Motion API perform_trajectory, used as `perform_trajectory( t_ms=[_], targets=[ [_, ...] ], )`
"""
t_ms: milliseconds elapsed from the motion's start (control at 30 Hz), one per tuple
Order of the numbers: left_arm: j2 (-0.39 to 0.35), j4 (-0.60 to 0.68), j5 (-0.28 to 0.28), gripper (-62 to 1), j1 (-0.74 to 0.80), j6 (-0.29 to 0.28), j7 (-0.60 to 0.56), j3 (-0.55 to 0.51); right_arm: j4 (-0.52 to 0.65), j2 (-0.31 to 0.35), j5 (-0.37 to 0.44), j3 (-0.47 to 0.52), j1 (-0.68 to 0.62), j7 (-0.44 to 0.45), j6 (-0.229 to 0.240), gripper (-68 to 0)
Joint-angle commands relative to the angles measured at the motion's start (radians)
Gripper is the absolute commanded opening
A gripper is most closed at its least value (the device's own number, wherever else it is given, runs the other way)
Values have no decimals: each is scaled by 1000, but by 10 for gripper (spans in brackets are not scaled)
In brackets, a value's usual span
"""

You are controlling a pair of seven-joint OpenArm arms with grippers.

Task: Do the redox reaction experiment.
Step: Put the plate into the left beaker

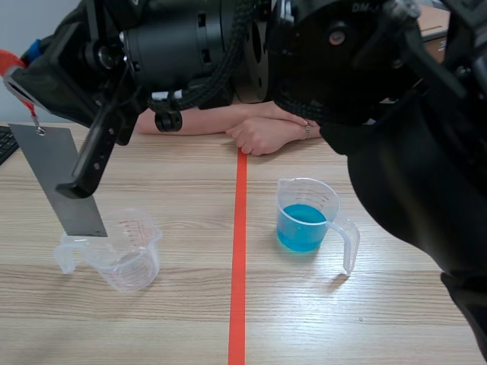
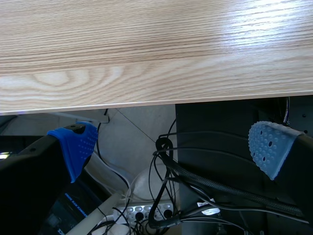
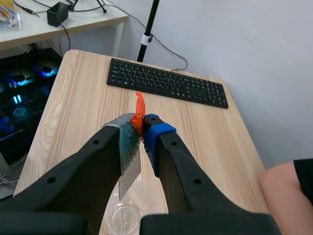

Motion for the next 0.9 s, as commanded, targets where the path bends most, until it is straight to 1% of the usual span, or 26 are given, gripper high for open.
perform_trajectory(
  t_ms=[0, 267, 867],
  targets=[
    [-9, 12, 1, 14, 16, 3, -10, 2, -1, -12, -1, 2, 35, 14, -6, -658],
    [-11, 12, 1, 14, 16, 0, -9, 2, -66, -39, -29, 1, 40, 28, -6, -658],
    [-11, 12, 1, 14, 16, 0, -9, 2, -164, -39, -30, 1, 50, 84, -5, -658]
  ],
)
